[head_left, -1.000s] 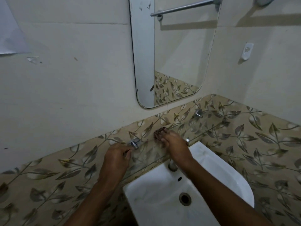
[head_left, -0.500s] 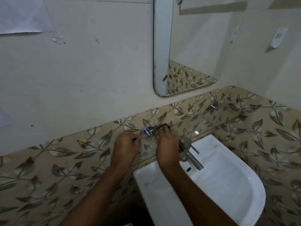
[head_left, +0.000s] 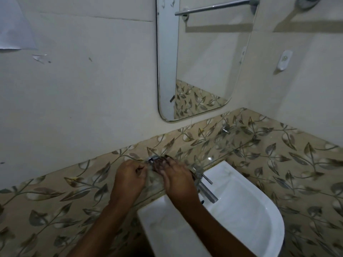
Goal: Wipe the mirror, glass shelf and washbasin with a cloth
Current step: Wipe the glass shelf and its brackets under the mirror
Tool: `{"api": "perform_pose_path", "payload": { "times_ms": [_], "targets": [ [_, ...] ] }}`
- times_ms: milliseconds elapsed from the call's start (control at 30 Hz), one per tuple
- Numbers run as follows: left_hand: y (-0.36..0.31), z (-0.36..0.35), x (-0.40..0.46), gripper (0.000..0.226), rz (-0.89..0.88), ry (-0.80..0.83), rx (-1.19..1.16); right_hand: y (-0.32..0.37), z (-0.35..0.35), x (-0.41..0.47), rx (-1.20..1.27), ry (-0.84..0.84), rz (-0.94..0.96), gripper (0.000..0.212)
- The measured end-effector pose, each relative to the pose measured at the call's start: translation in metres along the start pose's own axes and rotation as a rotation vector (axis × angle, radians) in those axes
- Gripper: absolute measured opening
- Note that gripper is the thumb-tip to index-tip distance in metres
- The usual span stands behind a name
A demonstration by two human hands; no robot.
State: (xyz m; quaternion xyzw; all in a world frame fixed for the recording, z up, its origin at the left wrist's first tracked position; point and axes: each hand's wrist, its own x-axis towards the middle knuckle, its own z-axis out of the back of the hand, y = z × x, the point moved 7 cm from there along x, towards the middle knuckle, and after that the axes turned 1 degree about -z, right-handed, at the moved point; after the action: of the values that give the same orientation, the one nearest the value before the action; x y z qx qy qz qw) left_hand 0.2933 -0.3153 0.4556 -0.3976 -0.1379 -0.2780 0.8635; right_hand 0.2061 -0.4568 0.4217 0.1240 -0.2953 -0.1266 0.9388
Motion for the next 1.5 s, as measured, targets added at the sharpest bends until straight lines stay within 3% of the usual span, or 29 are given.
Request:
{"api": "perform_pose_path", "payload": {
  "times_ms": [233,400,533,667,800,867,1267,1400,1500],
  "targets": [
    [-0.030,-0.056,0.011,0.020,-0.224,0.221,0.095,-0.102,0.021,0.044,-0.067,-0.010,-0.224,0.041],
    [-0.046,-0.078,0.027,0.034,-0.238,0.283,0.140,-0.156,0.024,0.069,-0.065,0.095,-0.256,0.041],
    [-0.066,-0.095,0.028,0.033,-0.333,0.345,0.200,-0.193,0.031,0.079,-0.066,0.088,-0.310,0.041],
    [-0.083,-0.109,0.032,0.025,-0.324,0.317,0.141,-0.183,0.034,0.074,-0.051,0.102,-0.318,0.042],
    [-0.088,-0.127,0.039,0.023,-0.313,0.309,0.156,-0.145,0.030,0.041,0.062,0.137,-0.148,0.052],
    [-0.088,-0.132,0.042,0.023,-0.303,0.297,0.168,-0.147,0.032,0.034,0.118,0.146,-0.112,0.046],
    [-0.084,-0.148,0.056,0.036,-0.280,0.364,0.154,-0.285,0.053,0.095,0.040,0.099,-0.446,0.038],
    [-0.093,-0.150,0.061,0.032,-0.302,0.342,0.162,-0.265,0.052,0.094,0.034,0.027,-0.531,0.044],
    [-0.101,-0.157,0.063,0.026,-0.310,0.338,0.145,-0.227,0.048,0.075,0.109,0.064,-0.400,0.040]
  ]
}}
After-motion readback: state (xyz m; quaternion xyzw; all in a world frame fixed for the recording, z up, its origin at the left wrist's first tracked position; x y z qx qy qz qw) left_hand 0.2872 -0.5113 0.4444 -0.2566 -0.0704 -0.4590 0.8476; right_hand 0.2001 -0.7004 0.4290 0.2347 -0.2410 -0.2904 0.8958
